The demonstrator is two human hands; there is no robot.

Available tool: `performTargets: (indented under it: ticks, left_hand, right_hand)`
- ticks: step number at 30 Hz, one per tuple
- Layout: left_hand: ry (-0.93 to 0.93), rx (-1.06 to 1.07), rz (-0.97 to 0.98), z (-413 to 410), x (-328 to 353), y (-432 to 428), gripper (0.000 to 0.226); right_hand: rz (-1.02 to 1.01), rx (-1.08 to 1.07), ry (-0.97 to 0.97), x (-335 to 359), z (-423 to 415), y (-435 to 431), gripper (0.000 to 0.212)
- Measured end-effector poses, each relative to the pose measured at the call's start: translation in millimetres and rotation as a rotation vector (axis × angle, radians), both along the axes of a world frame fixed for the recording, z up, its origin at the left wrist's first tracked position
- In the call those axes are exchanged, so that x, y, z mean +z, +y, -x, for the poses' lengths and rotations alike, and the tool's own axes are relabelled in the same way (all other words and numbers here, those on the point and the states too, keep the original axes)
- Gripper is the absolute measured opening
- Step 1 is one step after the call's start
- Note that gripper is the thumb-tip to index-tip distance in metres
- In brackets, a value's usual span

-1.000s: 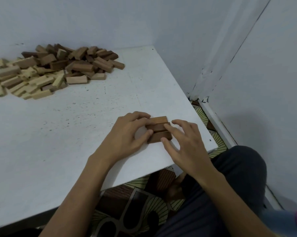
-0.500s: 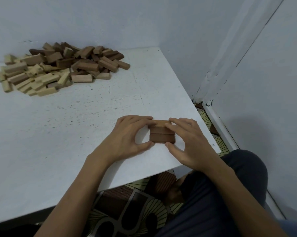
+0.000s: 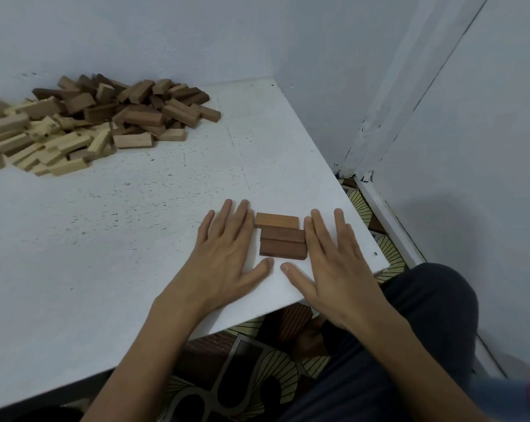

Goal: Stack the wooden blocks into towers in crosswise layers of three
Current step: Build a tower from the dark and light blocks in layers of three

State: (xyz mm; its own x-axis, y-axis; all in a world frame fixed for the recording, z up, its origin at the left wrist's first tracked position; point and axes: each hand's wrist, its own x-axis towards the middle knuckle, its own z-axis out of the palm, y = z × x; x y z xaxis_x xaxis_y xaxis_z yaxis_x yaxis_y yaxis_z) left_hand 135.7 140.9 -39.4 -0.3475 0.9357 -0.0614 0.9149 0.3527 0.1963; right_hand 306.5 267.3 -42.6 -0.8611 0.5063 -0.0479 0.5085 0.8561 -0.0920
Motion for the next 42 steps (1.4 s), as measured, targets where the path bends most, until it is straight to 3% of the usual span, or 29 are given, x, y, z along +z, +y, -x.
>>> performTargets:
  ticks: [7,16,35,42]
  left_hand:
    - [0.081,-0.014,-0.085,-10,-15,1,0.079]
    - [0.173,-0.036,-0.109,-11,-18,1,0.073]
    - [0.131,-0.031,-0.099,-15,-15,2,0.072]
    - [0.101,-0.053,0.003,-8,-8,-6,0.078]
  right_hand:
    - [0.054,-0.006,0.009,-2,4,1,0.085]
    - [0.045,-0.014,0.032,-6,4,0,0.084]
    - [0.103,-0.058,-0.006,-1,6,-4,0.087]
    - [0.121,-0.018,-0.040,6,-1,3,0.094]
